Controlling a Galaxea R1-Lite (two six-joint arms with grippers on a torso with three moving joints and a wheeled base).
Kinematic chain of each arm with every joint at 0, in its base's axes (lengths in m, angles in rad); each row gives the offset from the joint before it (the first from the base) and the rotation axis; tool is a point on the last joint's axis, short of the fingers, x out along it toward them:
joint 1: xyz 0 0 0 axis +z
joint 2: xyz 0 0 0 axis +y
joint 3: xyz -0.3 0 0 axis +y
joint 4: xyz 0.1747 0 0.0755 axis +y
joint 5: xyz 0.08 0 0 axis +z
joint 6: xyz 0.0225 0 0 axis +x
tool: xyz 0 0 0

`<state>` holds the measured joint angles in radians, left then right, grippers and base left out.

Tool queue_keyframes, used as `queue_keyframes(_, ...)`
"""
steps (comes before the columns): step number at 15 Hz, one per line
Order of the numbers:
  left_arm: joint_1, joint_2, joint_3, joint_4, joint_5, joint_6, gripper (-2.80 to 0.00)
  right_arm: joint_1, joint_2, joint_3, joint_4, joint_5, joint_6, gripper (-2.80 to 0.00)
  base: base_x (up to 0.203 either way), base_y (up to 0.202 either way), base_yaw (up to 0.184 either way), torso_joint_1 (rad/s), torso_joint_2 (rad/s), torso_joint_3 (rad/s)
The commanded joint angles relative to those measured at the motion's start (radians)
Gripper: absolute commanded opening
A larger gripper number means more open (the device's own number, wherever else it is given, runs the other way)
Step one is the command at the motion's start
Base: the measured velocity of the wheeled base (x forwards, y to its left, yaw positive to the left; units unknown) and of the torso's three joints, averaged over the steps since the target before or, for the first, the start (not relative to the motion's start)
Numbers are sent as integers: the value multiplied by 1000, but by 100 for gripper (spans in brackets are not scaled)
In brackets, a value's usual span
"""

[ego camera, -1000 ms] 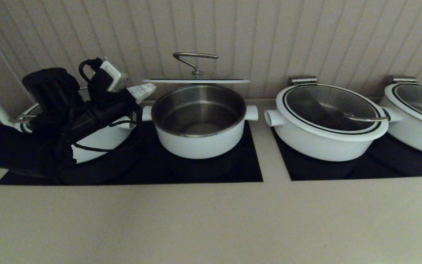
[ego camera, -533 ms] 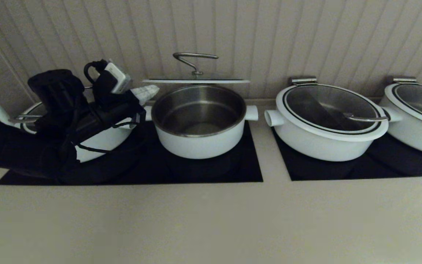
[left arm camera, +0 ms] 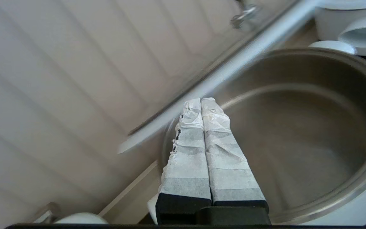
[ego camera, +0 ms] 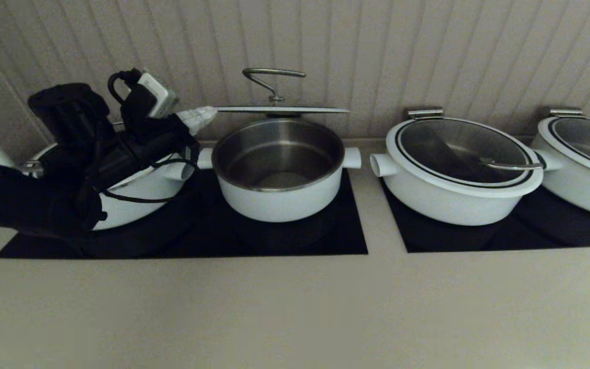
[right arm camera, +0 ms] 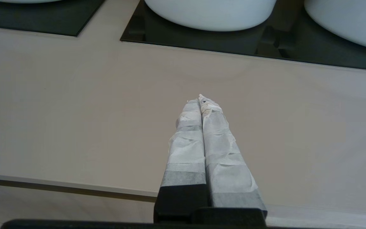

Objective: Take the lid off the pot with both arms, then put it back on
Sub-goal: Close the pot lid

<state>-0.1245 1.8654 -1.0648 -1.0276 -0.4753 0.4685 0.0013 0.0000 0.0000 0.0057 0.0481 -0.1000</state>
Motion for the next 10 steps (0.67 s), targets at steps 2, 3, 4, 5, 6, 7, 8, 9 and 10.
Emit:
queue_keyframes(2,6,-30,-15,31,-2,2,-280,0,1,0,0,1,-1,-280,0,0,0,0,0,0)
queue_keyframes(3,9,-34,-3,33,-2,4,-280,0,0,0,0,1,-1,-280,0,0,0,0,0,0)
queue_keyframes(4,11,-35,2,34,-2,4,-280,0,0,0,0,1,-2,-280,0,0,0,0,0,0)
queue_keyframes(5,13,-32,-4,34,-2,4,-280,0,2,0,0,1,-2,-280,0,0,0,0,0,0)
queue_keyframes(6,16,-26,-21,34,-2,4,-280,0,0,0,0,1,-1,-280,0,0,0,0,0,0)
queue_keyframes(7,17,-18,-43,34,-2,3,-280,0,0,0,0,1,-1,-280,0,0,0,0,0,0)
queue_keyframes(8,17,-7,-70,36,-2,3,-280,0,0,0,0,1,-1,-280,0,0,0,0,0,0)
queue_keyframes(9,16,11,-107,36,-2,2,-280,0,1,0,0,1,-1,-280,0,0,0,0,0,0)
queue_keyframes(10,15,27,-133,39,-2,2,-280,0,2,0,0,1,-1,-280,0,0,0,0,0,0)
